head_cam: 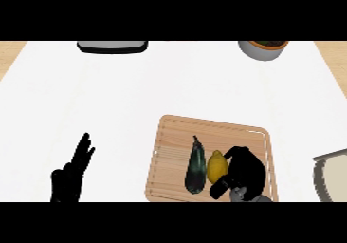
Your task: Pick the lemon from the cutting board and place it in the tiered basket
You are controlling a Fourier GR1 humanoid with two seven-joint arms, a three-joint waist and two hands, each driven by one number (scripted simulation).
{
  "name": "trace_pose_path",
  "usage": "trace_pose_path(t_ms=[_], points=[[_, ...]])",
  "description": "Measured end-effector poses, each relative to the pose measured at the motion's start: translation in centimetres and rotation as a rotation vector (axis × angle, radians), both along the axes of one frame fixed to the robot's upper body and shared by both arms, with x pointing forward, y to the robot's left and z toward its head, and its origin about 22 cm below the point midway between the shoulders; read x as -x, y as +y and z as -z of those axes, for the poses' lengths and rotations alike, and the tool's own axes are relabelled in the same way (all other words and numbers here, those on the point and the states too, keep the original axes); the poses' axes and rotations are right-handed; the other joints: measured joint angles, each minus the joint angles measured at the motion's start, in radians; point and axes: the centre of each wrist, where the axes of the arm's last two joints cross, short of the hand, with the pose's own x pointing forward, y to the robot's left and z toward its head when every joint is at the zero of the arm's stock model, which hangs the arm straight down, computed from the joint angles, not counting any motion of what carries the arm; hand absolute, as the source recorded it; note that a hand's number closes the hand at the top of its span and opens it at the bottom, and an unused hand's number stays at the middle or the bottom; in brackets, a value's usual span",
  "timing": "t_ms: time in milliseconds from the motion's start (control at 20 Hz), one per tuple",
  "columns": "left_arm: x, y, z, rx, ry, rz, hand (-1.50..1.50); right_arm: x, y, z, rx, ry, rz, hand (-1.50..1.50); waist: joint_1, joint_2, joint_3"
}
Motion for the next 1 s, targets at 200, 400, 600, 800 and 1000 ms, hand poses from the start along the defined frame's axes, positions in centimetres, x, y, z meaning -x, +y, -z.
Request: trace_pose_path(t_ms=[200,400,600,800,1000], points=[[0.0,-0.1,0.1,-0.009,0.001,-0.013,0.00,1.1,-1.7,0.5,0.039,-0.030,-0.059,1.50,-0.005,-0.006,0.002],[1.1,0.6,0.3,-0.007,0.009,-0.053,0.00,4.7,-7.7,1.1,0.090,-0.041,-0.206,1.50,-0.051,-0.017,0.005],[2.3,1.3,0.4,-0.009,0.014,-0.090,0.00,7.7,-14.0,0.6,0.146,-0.048,-0.288,1.50,-0.099,-0.019,0.008],[3.2,1.8,0.4,-0.003,0.017,-0.120,0.00,9.8,-19.1,-1.7,0.134,-0.137,-0.304,1.50,-0.135,-0.020,0.009],[3.9,2.1,0.4,-0.004,0.018,-0.142,0.00,10.4,-22.0,-5.1,0.057,-0.303,-0.268,1.50,-0.160,-0.023,0.008]])
